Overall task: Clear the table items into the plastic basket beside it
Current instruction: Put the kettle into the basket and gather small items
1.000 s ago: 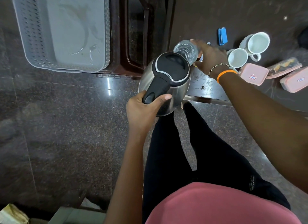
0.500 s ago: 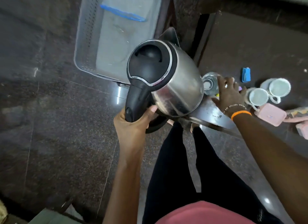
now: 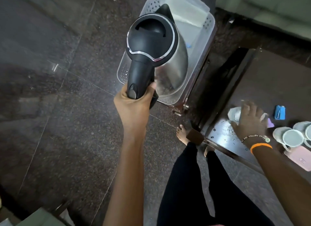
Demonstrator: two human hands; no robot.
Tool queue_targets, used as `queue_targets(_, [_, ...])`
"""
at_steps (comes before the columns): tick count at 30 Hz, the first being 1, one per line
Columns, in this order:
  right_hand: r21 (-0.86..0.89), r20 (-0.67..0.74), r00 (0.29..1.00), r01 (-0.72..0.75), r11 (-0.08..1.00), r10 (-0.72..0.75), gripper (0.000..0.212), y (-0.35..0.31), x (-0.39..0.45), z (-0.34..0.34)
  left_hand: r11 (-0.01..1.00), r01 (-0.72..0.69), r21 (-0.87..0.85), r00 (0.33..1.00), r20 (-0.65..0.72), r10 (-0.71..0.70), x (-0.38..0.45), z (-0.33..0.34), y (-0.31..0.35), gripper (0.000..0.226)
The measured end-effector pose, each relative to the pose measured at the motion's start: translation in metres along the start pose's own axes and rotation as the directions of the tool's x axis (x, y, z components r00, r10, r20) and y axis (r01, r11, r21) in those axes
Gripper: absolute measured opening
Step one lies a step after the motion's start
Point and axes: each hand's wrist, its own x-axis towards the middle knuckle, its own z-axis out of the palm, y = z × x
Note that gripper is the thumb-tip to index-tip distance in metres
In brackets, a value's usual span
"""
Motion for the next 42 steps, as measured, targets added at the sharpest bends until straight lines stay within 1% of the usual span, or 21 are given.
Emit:
queue_targets(1, [0.097, -0.059, 0.991, 0.124, 0.988, -0.119, 0.064, -0.013, -0.002, -0.003, 1.0, 0.013, 0.002, 1.0, -0.007, -0.013, 0.007, 0.002, -0.004, 0.031])
queue_targets(3, [0.287, -0.159, 0.936, 0.347, 0.893, -0.313, 0.054, -0.048, -0.008, -0.01, 0.999, 0.05, 0.006, 0.999, -0.021, -0.05, 0.022, 0.004, -0.013, 0.03])
queue_targets(5, [0.409, -0.215, 0.904, 0.428, 0.806, -0.37, 0.048, -0.086, -0.008, -0.02, 0.997, 0.075, 0.023, 0.997, -0.025, -0.074, 0.034, 0.003, -0.024, 0.028])
queue_targets(8, [0.531, -0.209, 0.897, 0.439, 0.725, -0.39, 0.049, -0.137, 0.004, -0.031, 0.995, 0.096, 0.039, 0.995, -0.035, -0.095, 0.047, 0.003, -0.039, 0.027])
queue_targets(13, [0.651, -0.085, 0.892, 0.387, 0.653, -0.443, 0.067, -0.188, 0.023, -0.037, 0.99, 0.133, 0.046, 0.991, -0.038, -0.132, 0.063, 0.009, -0.055, 0.024])
queue_targets(16, [0.668, -0.064, 0.912, 0.341, 0.661, -0.405, 0.073, -0.198, 0.028, -0.035, 0.987, 0.146, 0.068, 0.989, -0.034, -0.144, 0.068, 0.007, -0.066, 0.023])
queue_targets(19, [0.663, -0.038, 0.912, 0.33, 0.672, -0.409, 0.076, -0.198, 0.028, -0.03, 0.981, 0.163, 0.103, 0.987, -0.029, -0.161, 0.071, 0.001, -0.074, 0.019])
queue_targets(22, [0.652, -0.007, 0.899, 0.337, 0.679, -0.439, 0.079, -0.196, 0.027, -0.028, 0.98, 0.113, 0.163, 0.994, -0.007, -0.114, 0.075, -0.003, -0.072, 0.019])
queue_targets(24, [0.647, 0.012, 0.89, 0.34, 0.682, -0.455, 0.078, -0.195, 0.027, -0.028, 0.975, 0.102, 0.196, 0.994, 0.019, -0.107, 0.076, -0.005, -0.07, 0.019])
queue_targets(26, [0.632, 0.01, 0.886, 0.353, 0.69, -0.463, 0.073, -0.192, 0.026, -0.027, 0.962, 0.098, 0.254, 0.994, 0.015, -0.106, 0.073, -0.006, -0.067, 0.027])
queue_targets(27, [0.618, -0.013, 0.888, 0.368, 0.695, -0.459, 0.068, -0.19, 0.025, -0.026, 0.945, 0.078, 0.317, 0.997, -0.019, -0.076, 0.069, -0.006, -0.065, 0.035])
queue_targets(29, [0.607, -0.1, 0.906, 0.383, 0.696, -0.411, 0.053, -0.181, 0.021, -0.025, 0.9, -0.015, 0.435, 0.992, -0.108, 0.069, 0.055, -0.002, -0.062, 0.048])
queue_targets(31, [0.621, -0.188, 0.922, 0.378, 0.687, -0.338, 0.042, -0.166, 0.017, -0.025, 0.861, -0.122, 0.495, 0.959, -0.166, 0.231, 0.037, 0.003, -0.057, 0.05])
queue_targets(32, [0.621, -0.219, 0.926, 0.375, 0.688, -0.307, 0.038, -0.155, 0.014, -0.024, 0.843, -0.173, 0.509, 0.942, -0.163, 0.292, 0.026, 0.007, -0.056, 0.047])
queue_targets(33, [0.612, -0.235, 0.929, 0.369, 0.699, -0.284, 0.035, -0.142, 0.011, -0.023, 0.83, -0.222, 0.512, 0.936, -0.127, 0.328, 0.014, 0.011, -0.056, 0.042])
queue_targets(34, [0.594, -0.237, 0.936, 0.352, 0.723, -0.261, 0.033, -0.127, 0.008, -0.021, 0.831, -0.26, 0.492, 0.944, -0.052, 0.327, 0.001, 0.016, -0.058, 0.038])
queue_targets(35, [0.563, -0.226, 0.946, 0.32, 0.762, -0.231, 0.031, -0.11, 0.006, -0.018, 0.848, -0.27, 0.456, 0.959, 0.046, 0.281, -0.011, 0.022, -0.06, 0.034])
queue_targets(37, [0.46, -0.183, 0.971, 0.221, 0.86, -0.151, 0.032, -0.071, 0.002, -0.01, 0.9, -0.186, 0.395, 0.964, 0.251, 0.089, -0.036, 0.038, -0.069, 0.032])
queue_targets(38, [0.393, -0.153, 0.982, 0.162, 0.905, -0.11, 0.037, -0.054, 0.001, -0.004, 0.912, -0.12, 0.393, 0.94, 0.34, -0.023, -0.046, 0.045, -0.076, 0.032])
queue_targets(40, [0.274, -0.094, 0.996, 0.029, 0.961, -0.003, 0.055, -0.018, -0.001, 0.006, 0.903, -0.031, 0.428, 0.852, 0.484, -0.2, -0.064, 0.061, -0.092, 0.032])
queue_targets(42, [0.202, -0.047, 0.996, -0.068, 0.977, 0.079, 0.077, 0.013, -0.002, 0.018, 0.863, 0.012, 0.506, 0.763, 0.553, -0.335, -0.082, 0.076, -0.11, 0.029])
